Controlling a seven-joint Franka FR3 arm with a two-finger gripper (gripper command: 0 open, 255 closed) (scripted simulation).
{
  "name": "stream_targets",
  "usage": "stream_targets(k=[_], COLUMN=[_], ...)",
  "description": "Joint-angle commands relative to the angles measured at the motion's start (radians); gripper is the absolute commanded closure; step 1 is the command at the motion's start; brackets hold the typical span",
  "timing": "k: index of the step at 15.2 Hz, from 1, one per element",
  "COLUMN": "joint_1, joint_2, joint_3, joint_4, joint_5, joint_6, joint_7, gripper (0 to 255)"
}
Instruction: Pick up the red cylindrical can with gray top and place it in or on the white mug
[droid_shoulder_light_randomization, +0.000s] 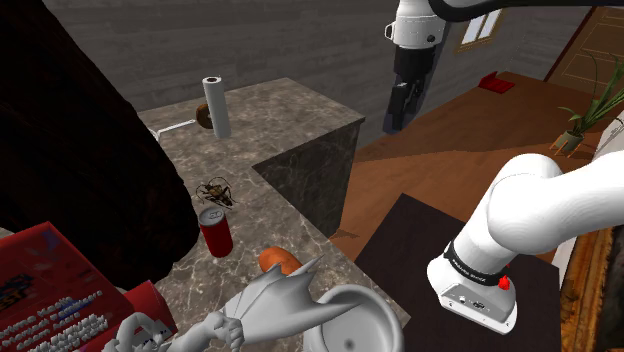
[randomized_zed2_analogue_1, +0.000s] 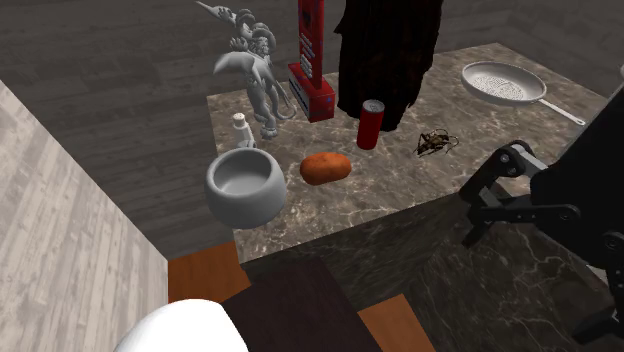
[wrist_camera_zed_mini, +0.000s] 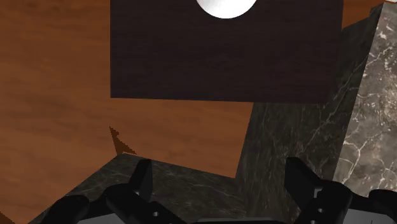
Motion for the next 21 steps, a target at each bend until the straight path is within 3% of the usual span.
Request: stream_targets(k=[1,12,21], joint_1=[0.0,0.091,0.135], joint_2=[0.0,0.197,0.441], joint_3=[0.0,0.192,0.34], joint_4=[0.0,0.021,0.145], joint_5=[0.0,0.151,0.185], joint_6=[0.0,0.218,0.382], joint_7=[0.0,0.215,0.388], gripper=[0,0,0])
